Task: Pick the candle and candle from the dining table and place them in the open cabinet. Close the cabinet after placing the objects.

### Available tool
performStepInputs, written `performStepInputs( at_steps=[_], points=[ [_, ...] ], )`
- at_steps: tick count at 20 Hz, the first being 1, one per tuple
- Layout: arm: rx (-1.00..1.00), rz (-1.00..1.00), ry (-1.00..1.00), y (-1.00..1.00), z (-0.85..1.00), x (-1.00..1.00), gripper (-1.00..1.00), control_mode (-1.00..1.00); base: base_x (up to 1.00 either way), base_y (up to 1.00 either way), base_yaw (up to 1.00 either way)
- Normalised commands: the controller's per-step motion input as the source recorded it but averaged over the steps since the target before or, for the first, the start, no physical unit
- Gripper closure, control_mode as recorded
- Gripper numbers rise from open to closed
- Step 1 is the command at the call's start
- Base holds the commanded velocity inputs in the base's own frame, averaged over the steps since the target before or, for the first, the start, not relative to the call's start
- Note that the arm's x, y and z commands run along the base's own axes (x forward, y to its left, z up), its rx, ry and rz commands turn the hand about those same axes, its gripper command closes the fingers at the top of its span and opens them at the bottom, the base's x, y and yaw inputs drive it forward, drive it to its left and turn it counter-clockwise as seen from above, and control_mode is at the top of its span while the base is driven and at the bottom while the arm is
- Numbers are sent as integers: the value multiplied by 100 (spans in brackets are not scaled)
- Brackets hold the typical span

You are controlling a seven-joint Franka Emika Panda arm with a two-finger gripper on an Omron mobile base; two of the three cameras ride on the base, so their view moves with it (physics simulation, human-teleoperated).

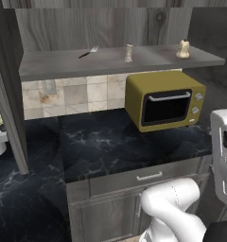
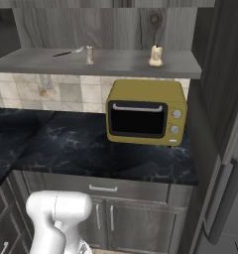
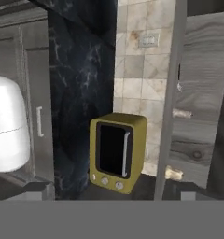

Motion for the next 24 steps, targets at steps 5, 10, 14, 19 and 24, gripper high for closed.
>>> performStepInputs(
  at_steps=[5,10,14,19,24],
  points=[
    [-18,1,-9,24,-17,-8,-100,-100,0,0,0],
    [-15,0,-5,22,-9,-4,-100,-100,0,0,0],
    [-14,4,-10,12,-7,0,-100,-100,0,0,0],
    [-15,9,-16,14,-7,0,-100,-100,0,0,0],
    [-14,10,-18,10,-9,-1,-100,-100,0,0,0]
  ],
)
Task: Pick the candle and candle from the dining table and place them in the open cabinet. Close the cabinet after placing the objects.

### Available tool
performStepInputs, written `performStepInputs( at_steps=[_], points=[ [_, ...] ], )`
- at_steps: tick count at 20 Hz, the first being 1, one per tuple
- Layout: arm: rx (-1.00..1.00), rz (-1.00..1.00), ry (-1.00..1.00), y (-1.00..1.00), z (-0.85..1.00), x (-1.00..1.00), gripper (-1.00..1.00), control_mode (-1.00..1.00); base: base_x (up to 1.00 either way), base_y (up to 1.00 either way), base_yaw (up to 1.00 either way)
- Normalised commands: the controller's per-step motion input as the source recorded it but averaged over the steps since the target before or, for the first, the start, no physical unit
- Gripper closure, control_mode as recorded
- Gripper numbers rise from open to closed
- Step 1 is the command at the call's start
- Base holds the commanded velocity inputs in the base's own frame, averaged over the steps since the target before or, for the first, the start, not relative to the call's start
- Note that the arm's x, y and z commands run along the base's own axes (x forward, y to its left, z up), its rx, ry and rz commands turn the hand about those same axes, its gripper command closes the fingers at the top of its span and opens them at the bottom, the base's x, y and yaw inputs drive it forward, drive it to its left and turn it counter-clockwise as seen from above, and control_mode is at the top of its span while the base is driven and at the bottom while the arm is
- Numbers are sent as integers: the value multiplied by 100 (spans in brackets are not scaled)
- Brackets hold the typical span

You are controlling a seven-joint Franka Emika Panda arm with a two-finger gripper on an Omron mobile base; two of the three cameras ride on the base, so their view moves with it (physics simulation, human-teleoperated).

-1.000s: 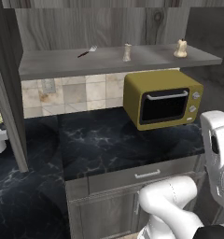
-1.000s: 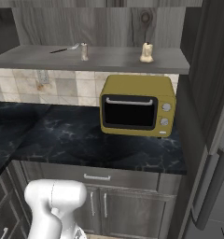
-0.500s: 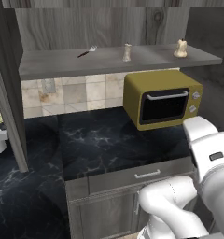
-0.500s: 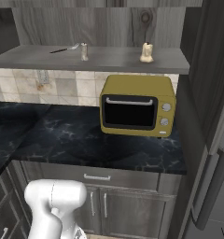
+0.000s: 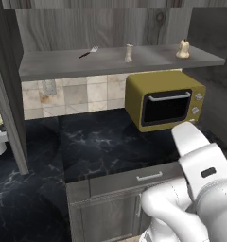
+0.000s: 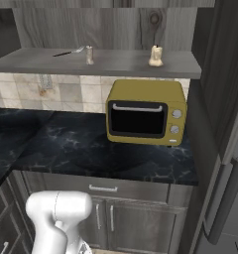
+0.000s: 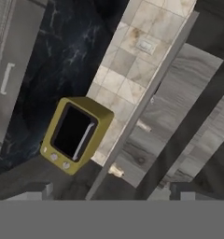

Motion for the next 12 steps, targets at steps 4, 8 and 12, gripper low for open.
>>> performStepInputs(
  at_steps=[4,8,12],
  points=[
    [-7,8,-12,4,-14,-4,-100,-100,0,0,0],
    [-2,7,-6,2,-19,-8,-100,-100,0,0,0],
    [0,5,-3,7,-14,-11,-100,-100,0,0,0]
  ],
)
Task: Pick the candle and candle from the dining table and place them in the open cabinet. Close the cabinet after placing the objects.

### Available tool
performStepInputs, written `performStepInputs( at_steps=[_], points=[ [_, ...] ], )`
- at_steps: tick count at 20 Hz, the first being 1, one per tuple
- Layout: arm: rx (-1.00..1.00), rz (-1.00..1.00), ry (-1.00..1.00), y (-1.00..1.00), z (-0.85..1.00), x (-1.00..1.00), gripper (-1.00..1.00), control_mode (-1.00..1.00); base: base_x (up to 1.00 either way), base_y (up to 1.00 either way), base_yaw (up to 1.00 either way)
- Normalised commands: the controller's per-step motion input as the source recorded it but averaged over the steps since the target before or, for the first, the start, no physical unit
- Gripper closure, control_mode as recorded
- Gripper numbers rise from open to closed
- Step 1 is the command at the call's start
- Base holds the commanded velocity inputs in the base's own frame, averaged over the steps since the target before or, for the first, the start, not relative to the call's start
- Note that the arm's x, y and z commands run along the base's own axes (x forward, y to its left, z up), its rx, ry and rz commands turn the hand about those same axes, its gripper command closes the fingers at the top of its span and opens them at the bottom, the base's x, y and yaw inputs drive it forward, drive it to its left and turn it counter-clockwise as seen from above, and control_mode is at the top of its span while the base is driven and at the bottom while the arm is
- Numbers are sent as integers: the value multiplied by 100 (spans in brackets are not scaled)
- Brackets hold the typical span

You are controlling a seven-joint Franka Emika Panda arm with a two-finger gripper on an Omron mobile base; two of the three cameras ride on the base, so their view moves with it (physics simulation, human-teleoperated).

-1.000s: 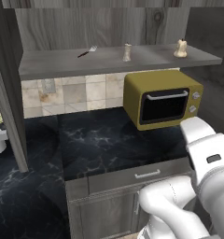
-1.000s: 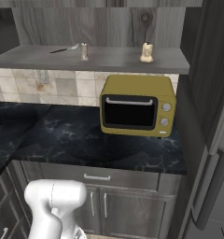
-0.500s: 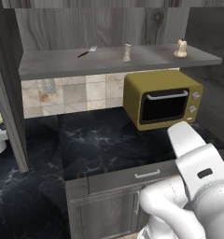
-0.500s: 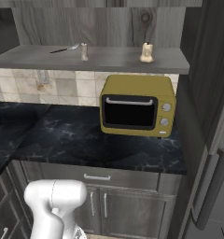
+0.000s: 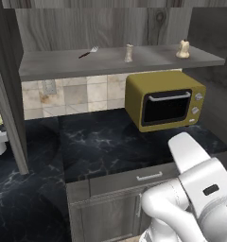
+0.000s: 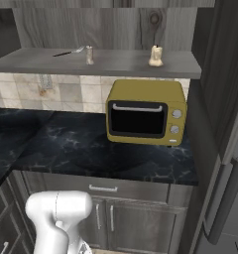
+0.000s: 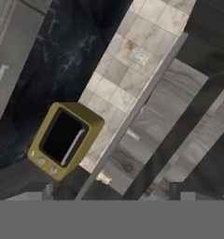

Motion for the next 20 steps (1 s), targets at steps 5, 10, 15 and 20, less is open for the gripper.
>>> performStepInputs(
  at_steps=[5,10,15,20],
  points=[
    [0,10,-6,12,-9,-19,-100,-100,0,0,0],
    [0,12,-4,18,-10,-16,-100,-100,0,0,0],
    [0,12,-5,16,-11,-10,-100,-100,0,0,0],
    [-3,10,-6,13,-17,0,-100,-100,0,0,0]
  ],
)
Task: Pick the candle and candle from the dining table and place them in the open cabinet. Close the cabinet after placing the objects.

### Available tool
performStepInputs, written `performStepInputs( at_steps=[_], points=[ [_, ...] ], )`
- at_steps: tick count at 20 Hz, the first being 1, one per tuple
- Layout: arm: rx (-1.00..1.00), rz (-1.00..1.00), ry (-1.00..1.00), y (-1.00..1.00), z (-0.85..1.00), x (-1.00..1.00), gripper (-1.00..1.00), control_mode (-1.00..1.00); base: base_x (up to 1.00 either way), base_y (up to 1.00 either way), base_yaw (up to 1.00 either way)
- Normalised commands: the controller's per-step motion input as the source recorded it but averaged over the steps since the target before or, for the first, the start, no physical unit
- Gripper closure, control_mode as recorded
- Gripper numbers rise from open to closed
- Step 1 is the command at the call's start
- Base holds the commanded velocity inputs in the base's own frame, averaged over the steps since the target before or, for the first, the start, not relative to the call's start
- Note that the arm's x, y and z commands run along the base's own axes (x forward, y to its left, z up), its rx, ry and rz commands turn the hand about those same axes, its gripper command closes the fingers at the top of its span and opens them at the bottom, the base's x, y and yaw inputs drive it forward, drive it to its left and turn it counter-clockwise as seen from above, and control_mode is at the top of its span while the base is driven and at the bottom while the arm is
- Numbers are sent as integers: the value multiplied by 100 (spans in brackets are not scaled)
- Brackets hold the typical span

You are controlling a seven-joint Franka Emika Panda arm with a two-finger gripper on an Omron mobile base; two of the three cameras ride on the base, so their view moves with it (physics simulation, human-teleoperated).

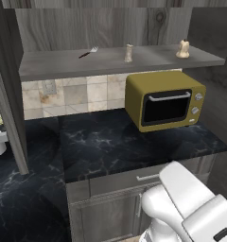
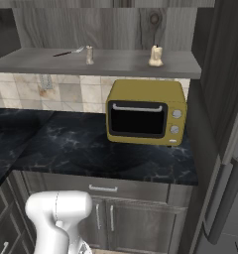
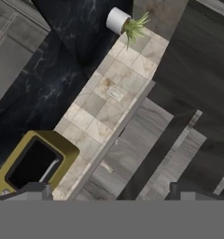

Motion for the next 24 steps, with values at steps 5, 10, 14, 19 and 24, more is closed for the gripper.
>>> performStepInputs(
  at_steps=[5,10,14,19,24],
  points=[
    [-7,9,-8,17,-20,0,-100,-100,0,0,0],
    [-10,9,-10,19,-25,0,-100,-100,0,0,0],
    [-12,9,-11,23,-27,1,-100,-100,0,0,0],
    [-11,9,-16,21,-23,4,-100,-100,0,0,0],
    [-11,9,-23,17,-15,15,-100,-100,0,0,0]
  ],
)
